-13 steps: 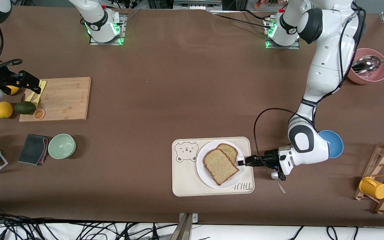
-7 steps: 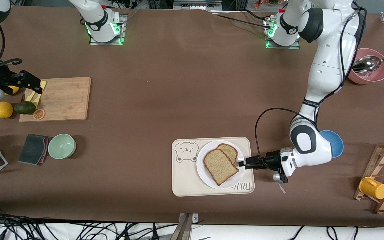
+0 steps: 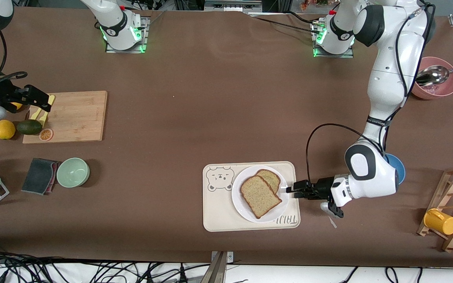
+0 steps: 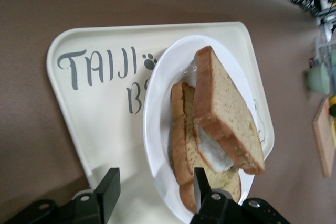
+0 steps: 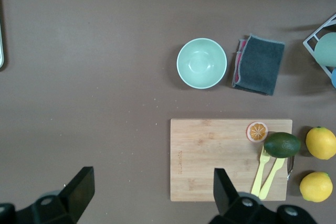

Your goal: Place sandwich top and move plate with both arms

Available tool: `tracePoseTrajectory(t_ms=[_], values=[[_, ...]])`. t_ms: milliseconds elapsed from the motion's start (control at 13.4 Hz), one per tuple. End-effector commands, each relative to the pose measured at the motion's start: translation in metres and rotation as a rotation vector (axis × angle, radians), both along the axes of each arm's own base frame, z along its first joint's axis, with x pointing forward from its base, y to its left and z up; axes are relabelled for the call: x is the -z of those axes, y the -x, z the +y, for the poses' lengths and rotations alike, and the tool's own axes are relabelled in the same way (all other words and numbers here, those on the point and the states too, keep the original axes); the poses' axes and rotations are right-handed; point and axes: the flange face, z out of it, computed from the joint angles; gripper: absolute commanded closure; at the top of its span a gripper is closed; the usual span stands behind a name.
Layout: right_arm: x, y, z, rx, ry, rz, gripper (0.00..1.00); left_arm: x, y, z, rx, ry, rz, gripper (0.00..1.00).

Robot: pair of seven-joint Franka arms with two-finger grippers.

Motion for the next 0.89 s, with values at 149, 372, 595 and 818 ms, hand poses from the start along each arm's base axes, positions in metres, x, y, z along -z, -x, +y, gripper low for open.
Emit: tracePoseTrajectory(t_ms=[149,372,595,818], values=[[-0.015,-0.016,-0.005,-0.001,-0.016,-0.015,0.0,-0.071,0.005,0.008,0.114,-0.191,0.026,0.36],[-0.013,-0.016,-0.006,-0.002,-0.012,-0.009,0.0,-0.128,0.012,0.017,0.174,-0.355,0.043,0.36],[-0.008,-0.015,-0.006,-0.004,-0.012,0.0,0.0,-0.193,0.028,0.024,0.236,-0.506,0.06,0.36],[-0.012,-0.014,-0.006,-0.003,-0.01,-0.008,0.0,-0.257,0.056,0.027,0.265,-0.606,0.113,0.36]])
